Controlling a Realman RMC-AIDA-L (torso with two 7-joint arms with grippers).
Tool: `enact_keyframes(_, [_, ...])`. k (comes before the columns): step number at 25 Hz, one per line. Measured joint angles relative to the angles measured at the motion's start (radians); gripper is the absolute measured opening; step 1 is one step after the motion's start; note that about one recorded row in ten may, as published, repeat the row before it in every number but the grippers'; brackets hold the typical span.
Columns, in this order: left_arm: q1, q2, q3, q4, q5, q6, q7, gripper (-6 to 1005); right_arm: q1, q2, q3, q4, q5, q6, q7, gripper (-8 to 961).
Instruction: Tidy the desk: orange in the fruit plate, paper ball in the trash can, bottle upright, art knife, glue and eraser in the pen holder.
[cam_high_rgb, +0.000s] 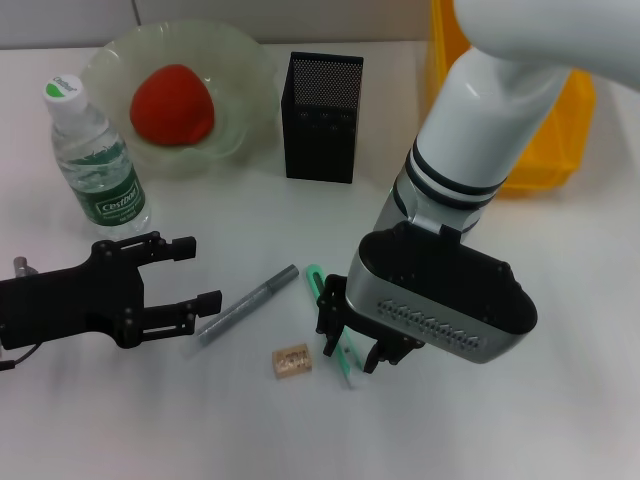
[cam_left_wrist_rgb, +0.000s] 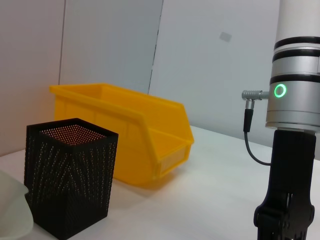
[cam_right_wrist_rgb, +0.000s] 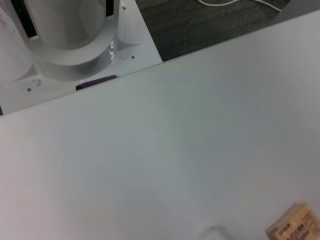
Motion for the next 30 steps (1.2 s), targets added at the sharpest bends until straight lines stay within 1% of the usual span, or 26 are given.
enact_keyframes(7, [0.002, -0.001, -0.003, 0.003, -0.001, 0.0, 0.0, 782, -0.005, 0.0, -0.023, 0.007, 0.009, 0.022, -0.012, 432])
enact_keyframes(18, [0.006, -0.005, -0.012, 0.004, -0.003, -0.001, 0.002, 781, 0.009, 0.0, -0.037, 0.024, 0.022, 0.031, -0.023, 422])
enact_keyframes(21, [0.007, -0.005, -0.033, 0.0, -0.005, -0.001, 0.024, 781, 0.011, 0.0, -0.038, 0.025, 0.022, 0.03, -0.024, 366])
enact_keyframes(24, [0.008, -0.005, -0.036, -0.001, -0.005, 0.002, 0.026, 781, 0.013, 0.0, -0.038, 0.025, 0.022, 0.028, -0.024, 311])
enact_keyframes(30, [0.008, -0.005, -0.036, -0.002, -0.005, 0.001, 0.026, 781, 0.015, 0.0, -0.038, 0.025, 0.022, 0.027, -0.027, 300])
